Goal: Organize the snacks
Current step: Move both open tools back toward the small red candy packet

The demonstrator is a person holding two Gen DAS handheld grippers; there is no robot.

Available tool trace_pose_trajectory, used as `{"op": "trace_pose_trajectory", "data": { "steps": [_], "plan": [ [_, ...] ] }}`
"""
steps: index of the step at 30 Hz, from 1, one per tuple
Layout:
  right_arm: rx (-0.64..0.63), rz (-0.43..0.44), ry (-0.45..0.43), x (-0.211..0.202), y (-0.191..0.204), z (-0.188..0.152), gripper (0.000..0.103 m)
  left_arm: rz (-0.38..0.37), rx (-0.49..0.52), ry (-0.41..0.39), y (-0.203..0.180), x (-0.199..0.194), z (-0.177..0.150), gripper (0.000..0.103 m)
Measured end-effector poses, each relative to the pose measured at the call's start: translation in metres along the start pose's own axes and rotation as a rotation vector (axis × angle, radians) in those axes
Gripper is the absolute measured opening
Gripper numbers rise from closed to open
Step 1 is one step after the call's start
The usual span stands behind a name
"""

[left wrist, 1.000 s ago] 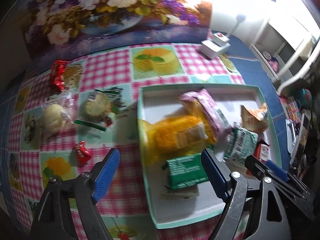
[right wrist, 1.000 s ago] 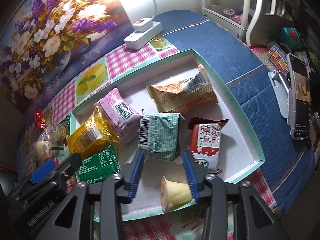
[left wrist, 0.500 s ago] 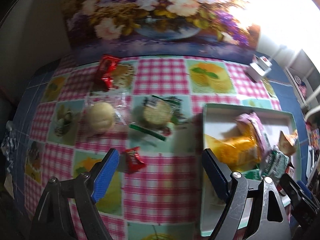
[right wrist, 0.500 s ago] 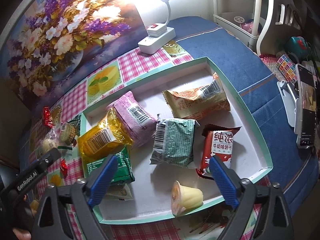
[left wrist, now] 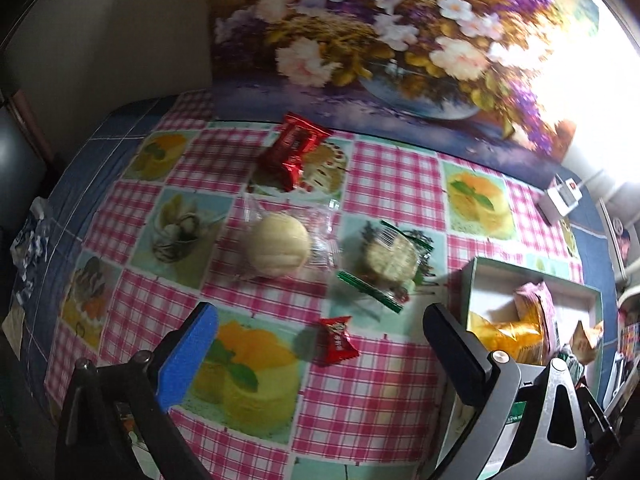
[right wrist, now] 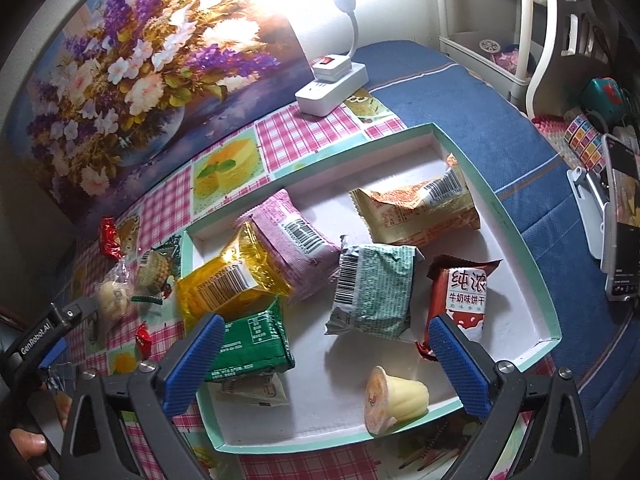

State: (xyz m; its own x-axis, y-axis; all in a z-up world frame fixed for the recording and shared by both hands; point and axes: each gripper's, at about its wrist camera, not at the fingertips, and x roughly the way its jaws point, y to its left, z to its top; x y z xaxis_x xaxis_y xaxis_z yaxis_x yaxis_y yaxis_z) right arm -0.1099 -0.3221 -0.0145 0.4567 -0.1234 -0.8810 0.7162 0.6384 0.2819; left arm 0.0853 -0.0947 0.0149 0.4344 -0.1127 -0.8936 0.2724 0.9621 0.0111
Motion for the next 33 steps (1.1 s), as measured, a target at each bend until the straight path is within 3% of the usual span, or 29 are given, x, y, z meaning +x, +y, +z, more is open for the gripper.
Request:
{"op": "trace_pose_trajectory", "data": {
  "steps": [15, 33],
  "plan": [
    [-0.079, 0.077, -0.073, -0.01, 0.042, 0.001, 0.103, 0.069, -0.123, -0.04, 0.057, -0.008, 0.012, 0.102],
    [-0.221, 0.173, -0.103, -0.014, 0.126, 0.01, 0.103, 0.03, -0.221, -0.035, 0.094, -0.005, 0.026, 0.102]
  ]
}}
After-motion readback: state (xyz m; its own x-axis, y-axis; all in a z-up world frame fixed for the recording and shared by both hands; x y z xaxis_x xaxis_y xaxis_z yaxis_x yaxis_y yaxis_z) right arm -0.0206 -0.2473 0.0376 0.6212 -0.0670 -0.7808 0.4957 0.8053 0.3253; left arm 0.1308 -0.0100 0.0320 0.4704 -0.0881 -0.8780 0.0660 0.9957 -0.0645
